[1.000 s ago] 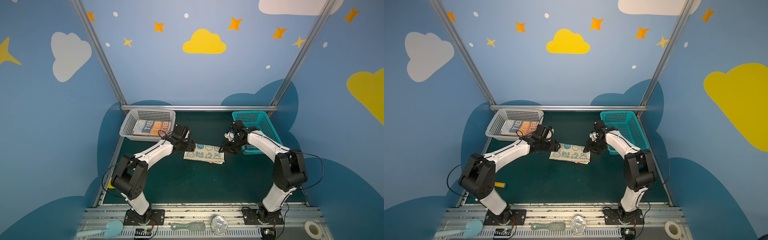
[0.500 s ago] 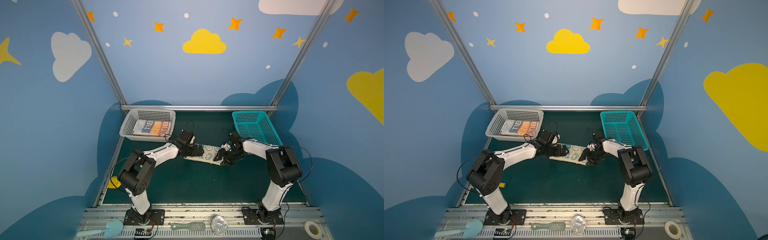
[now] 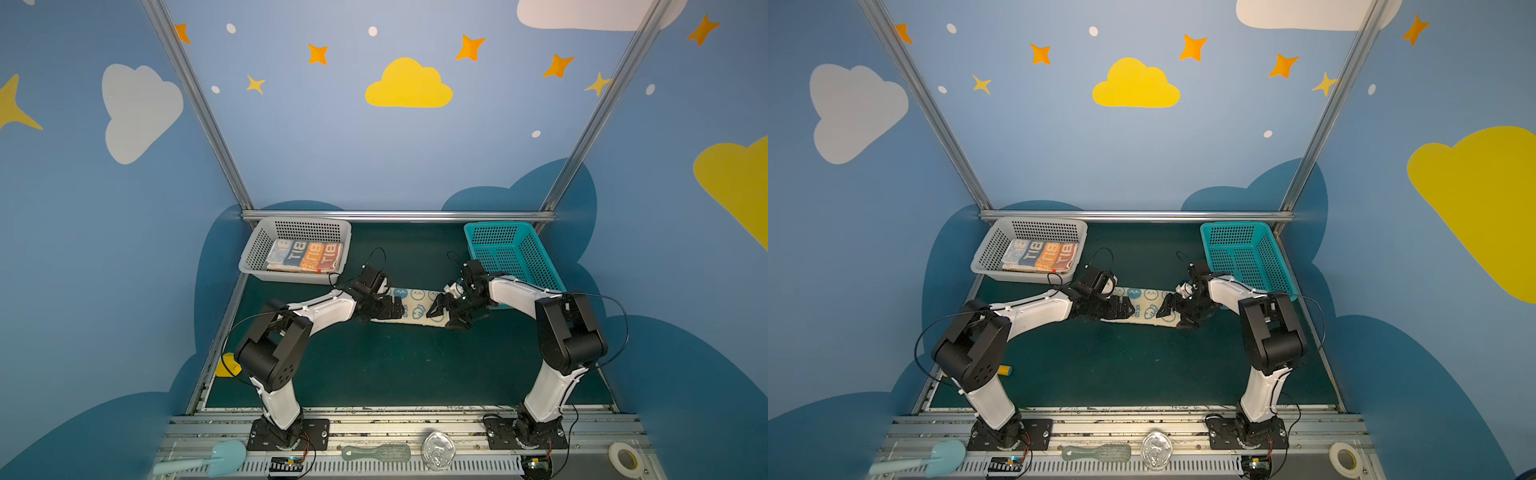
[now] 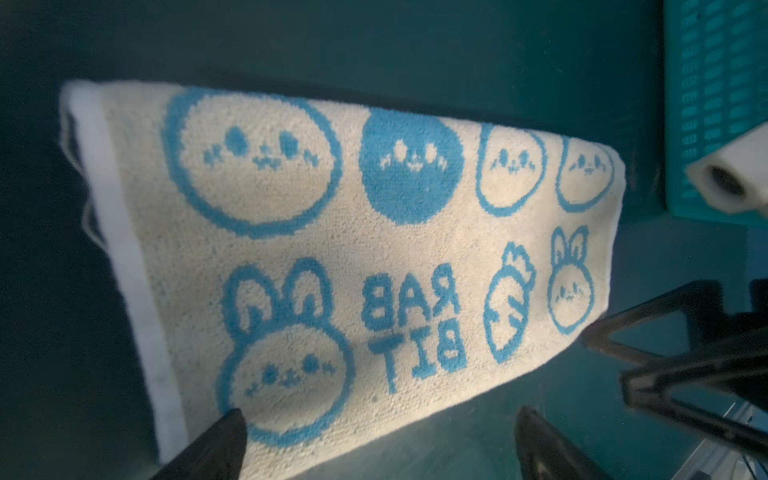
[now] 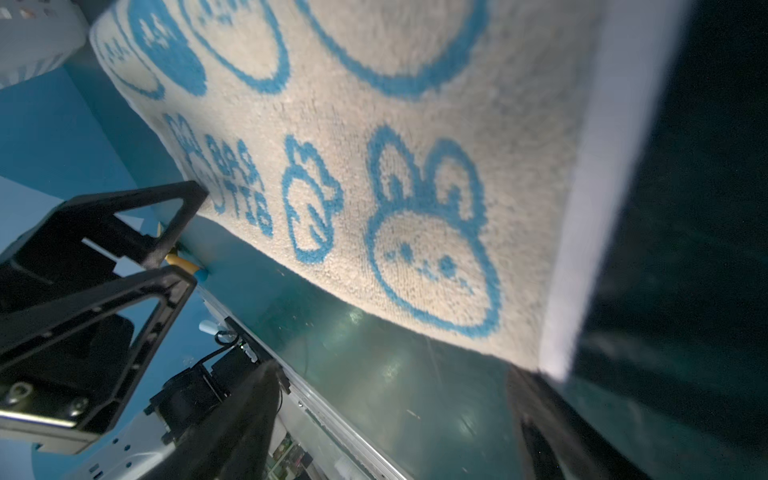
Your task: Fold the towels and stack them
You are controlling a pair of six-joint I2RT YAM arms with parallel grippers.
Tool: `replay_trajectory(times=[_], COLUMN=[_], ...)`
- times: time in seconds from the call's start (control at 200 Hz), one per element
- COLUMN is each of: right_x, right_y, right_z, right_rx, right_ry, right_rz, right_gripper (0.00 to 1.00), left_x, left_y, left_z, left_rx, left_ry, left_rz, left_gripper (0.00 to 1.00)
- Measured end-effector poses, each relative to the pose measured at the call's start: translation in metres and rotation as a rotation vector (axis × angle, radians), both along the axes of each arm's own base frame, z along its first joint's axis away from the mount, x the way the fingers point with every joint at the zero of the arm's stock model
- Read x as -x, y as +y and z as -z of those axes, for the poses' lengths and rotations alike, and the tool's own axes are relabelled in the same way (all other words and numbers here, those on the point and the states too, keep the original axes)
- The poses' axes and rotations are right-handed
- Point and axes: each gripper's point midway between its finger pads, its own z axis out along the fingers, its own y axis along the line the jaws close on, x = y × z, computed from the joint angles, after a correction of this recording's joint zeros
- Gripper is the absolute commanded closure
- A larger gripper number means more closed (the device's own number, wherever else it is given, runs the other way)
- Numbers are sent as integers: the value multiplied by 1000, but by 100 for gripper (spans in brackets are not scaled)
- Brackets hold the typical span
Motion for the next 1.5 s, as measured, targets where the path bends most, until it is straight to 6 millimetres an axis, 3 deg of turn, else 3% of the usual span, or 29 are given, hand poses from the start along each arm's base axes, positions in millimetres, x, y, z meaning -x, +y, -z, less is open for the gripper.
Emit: replay_trajectory(times=[0.135, 0.235, 0.375, 0.561, 0.866, 1.196, 1.427, 1.502], right_x=[-19, -30, -38, -34, -34, -39, -39, -40], right_y=[-13, -21, -28, -30, -18, 5, 10, 11], right_z=[-26, -34, -25, 2, 21, 21, 20, 20], right_rx=[52, 93, 146, 182, 194, 175, 166, 163], right_ry=[-89, -125, -118, -53, -18, -35, -34, -35], right_rz=[4, 6, 1, -10, -37, -58, -56, -55], right_gripper=[12, 12, 11, 11, 12, 11, 12, 11], left_x=[-20, -40, -57, -44, -40, -48, -49, -49], left_y=[12, 26, 42, 44, 34, 13, 12, 12], left_z=[-37, -49, -26, 21, 31, 35, 38, 40], left_rx=[-30, -49, -98, -152, -136, -134, -135, -141], left_ry=[-82, -106, -55, 72, 96, 55, 44, 40], left_rz=[-35, -58, -67, -24, 19, 75, 80, 84], left_gripper=[0, 0, 0, 0, 7, 32, 61, 62])
